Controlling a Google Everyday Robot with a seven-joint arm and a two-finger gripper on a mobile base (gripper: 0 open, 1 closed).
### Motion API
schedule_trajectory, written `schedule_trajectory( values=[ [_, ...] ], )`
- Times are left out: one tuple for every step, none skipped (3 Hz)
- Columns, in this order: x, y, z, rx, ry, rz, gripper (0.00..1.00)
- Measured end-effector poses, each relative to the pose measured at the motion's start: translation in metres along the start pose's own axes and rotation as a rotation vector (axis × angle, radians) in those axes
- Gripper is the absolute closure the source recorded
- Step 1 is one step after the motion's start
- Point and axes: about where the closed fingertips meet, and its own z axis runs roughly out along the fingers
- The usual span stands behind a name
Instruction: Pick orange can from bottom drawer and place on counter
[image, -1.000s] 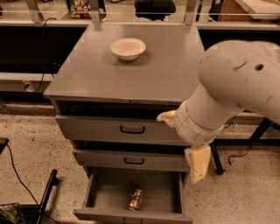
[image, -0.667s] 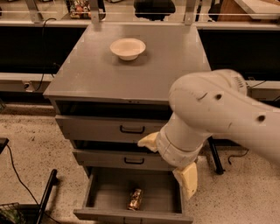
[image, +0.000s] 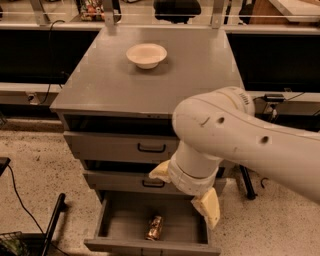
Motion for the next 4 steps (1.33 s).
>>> schedule_trajectory(
  values=[
    [-0.018, -0.020, 0.074, -0.117, 0.022, -0.178, 0.00],
    [-0.013, -0.028, 0.090, -0.154, 0.069, -0.263, 0.00],
    [-0.011, -0.027, 0.091, -0.146, 0.073, -0.256, 0.00],
    [0.010, -0.027, 0.116, -0.078, 0.102, -0.219, 0.00]
  ],
)
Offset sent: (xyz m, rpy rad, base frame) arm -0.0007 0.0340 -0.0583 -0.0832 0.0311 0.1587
